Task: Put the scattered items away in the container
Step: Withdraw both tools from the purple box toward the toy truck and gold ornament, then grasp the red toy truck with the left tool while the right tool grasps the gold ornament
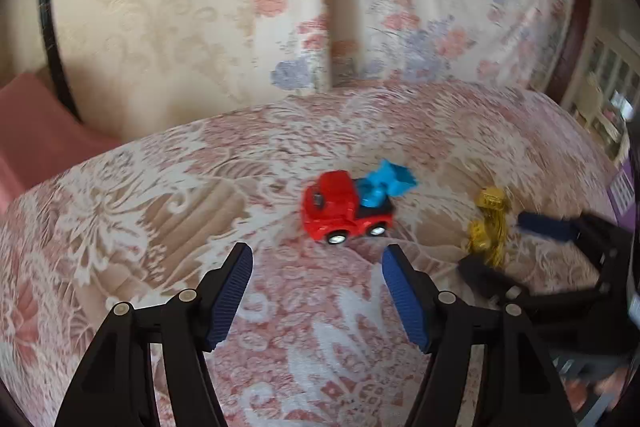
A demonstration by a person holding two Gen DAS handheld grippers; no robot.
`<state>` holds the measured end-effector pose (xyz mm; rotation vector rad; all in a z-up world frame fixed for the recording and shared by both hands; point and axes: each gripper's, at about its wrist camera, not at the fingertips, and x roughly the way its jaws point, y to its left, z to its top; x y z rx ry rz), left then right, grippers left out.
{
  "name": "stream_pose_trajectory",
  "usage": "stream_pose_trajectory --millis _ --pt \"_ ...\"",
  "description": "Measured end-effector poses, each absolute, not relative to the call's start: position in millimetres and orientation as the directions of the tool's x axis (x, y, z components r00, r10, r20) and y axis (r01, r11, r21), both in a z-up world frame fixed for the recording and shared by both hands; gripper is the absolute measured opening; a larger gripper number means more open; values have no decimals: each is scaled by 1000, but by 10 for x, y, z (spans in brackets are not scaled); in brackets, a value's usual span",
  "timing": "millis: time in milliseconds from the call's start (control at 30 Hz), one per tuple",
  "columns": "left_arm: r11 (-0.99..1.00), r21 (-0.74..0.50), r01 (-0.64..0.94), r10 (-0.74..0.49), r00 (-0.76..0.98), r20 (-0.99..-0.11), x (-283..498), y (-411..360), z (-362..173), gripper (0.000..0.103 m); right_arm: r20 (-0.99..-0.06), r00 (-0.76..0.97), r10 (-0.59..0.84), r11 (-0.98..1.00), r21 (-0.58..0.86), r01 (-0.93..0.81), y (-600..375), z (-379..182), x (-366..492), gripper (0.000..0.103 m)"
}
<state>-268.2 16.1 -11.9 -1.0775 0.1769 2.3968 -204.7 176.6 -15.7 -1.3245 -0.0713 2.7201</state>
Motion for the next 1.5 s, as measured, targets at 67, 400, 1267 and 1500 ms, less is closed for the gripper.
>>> stream_pose_trajectory --millis 67,400,1267,1500 --pt "-847 -97 -522 418 -543 -728 -2704 192 -114 68 -785 -604 136 -990 -90 -107 1963 -154 -2007 85" --pt "-741 -77 -667 499 -471 -728 -3047 383 -62 68 -788 -609 95 -993 -35 -110 2320 -148 -1939 86" --pt "-825 -24 -564 384 -531 -755 -2709 682 -143 68 -779 -625 58 -997 -15 -74 2284 -172 -1946 82" --pt "-897 -37 -440 306 -560 -770 -2483 623 -170 38 -764 -645 18 -1000 -16 -10 2236 -143 -1936 43"
